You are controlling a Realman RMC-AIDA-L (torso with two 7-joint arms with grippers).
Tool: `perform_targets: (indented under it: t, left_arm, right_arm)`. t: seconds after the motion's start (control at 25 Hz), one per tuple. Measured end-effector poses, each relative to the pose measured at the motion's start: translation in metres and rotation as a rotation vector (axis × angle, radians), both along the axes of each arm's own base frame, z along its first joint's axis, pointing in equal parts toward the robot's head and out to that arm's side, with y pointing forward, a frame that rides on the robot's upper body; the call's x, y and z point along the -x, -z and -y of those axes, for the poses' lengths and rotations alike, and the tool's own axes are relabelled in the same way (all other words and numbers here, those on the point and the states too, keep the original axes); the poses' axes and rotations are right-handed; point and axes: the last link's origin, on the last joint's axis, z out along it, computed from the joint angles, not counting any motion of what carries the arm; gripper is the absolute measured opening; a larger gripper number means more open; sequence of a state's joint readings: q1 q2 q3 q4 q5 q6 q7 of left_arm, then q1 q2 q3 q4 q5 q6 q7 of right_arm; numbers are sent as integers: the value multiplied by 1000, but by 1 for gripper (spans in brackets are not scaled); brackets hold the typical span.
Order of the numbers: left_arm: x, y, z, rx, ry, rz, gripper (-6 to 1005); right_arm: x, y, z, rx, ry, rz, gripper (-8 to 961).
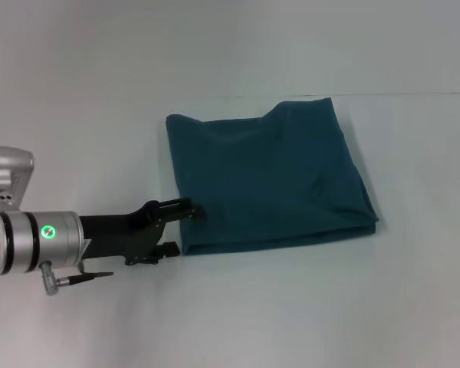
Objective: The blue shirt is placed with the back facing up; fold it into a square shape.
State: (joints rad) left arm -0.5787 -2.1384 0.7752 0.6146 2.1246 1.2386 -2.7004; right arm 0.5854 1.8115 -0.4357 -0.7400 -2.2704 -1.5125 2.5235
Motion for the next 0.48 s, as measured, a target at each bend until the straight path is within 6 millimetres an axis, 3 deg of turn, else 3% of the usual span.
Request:
perform_targets:
  t: [0.48]
  left_arm:
    - [-9,12,-5,20,40,-35,838]
  right_arm:
    - [-2,-1,1,-5,8,-7,813]
